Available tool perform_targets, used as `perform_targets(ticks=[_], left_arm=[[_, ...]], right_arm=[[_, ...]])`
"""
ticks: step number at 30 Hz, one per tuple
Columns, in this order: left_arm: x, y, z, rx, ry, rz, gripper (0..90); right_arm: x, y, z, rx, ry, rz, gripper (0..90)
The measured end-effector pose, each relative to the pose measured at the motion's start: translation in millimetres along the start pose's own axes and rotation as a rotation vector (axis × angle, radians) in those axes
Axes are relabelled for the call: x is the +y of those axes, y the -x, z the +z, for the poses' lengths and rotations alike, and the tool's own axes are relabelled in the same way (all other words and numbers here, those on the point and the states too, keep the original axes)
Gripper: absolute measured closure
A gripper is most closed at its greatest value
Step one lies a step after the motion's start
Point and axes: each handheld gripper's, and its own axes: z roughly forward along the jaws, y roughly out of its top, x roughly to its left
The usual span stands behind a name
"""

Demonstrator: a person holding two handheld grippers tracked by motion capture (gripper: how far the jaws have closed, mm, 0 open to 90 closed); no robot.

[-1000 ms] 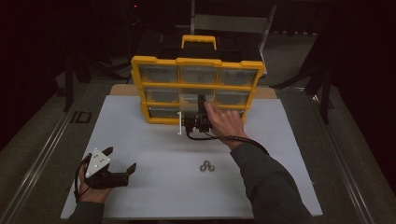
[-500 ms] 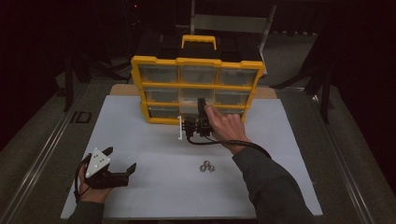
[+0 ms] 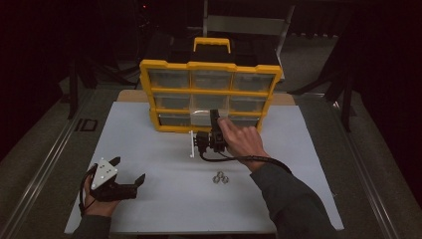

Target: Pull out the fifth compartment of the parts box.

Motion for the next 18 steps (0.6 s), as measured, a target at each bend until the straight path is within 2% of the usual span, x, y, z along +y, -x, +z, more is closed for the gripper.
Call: perform_targets(ticks=[18], left_arm=[[-0.2, -0.9, -0.3, 0.0, -0.002, -0.001, 0.0]], right_arm=[[0.0, -5.6, -19.3, 0.008, 0.021, -0.016, 77.8]])
